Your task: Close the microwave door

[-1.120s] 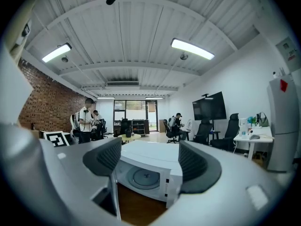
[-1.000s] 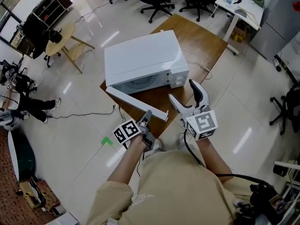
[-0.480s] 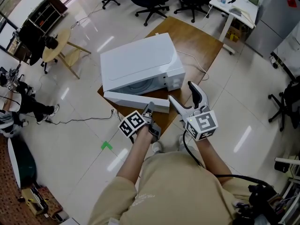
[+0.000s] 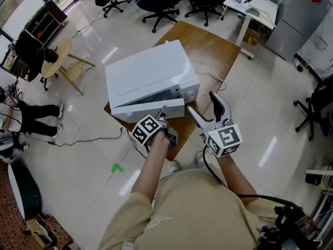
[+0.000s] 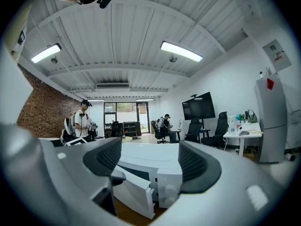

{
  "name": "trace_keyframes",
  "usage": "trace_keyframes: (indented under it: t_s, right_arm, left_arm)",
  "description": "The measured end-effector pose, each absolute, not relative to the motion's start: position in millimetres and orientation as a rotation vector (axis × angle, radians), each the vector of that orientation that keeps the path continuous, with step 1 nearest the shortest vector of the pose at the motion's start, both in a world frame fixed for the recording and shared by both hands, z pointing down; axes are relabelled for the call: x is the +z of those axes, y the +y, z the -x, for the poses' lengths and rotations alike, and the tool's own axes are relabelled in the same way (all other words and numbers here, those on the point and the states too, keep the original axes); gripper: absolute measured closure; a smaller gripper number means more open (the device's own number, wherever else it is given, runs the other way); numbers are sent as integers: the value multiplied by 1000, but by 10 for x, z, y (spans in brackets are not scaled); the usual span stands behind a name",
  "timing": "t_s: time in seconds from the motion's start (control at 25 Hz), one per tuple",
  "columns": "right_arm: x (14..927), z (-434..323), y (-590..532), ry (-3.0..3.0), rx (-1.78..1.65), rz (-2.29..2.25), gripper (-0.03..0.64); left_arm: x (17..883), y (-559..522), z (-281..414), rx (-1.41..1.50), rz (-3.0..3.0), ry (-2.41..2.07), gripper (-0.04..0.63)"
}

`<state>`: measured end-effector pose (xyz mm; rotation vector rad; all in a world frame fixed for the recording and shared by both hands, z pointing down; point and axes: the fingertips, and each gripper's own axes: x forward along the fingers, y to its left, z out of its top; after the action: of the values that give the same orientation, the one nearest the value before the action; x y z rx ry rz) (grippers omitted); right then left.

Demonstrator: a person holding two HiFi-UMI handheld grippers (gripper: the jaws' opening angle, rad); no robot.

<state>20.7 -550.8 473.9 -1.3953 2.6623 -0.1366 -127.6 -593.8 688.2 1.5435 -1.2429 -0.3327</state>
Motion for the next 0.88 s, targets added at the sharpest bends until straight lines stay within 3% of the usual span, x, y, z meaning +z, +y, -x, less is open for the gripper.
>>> trace_keyframes:
  t_s: [0.88]
  right_arm:
    - [4626, -402, -5601, 2617, -168, 1465, 250]
  left_arm:
    - [6801, -6417, 1288, -318, -1545, -1235, 502]
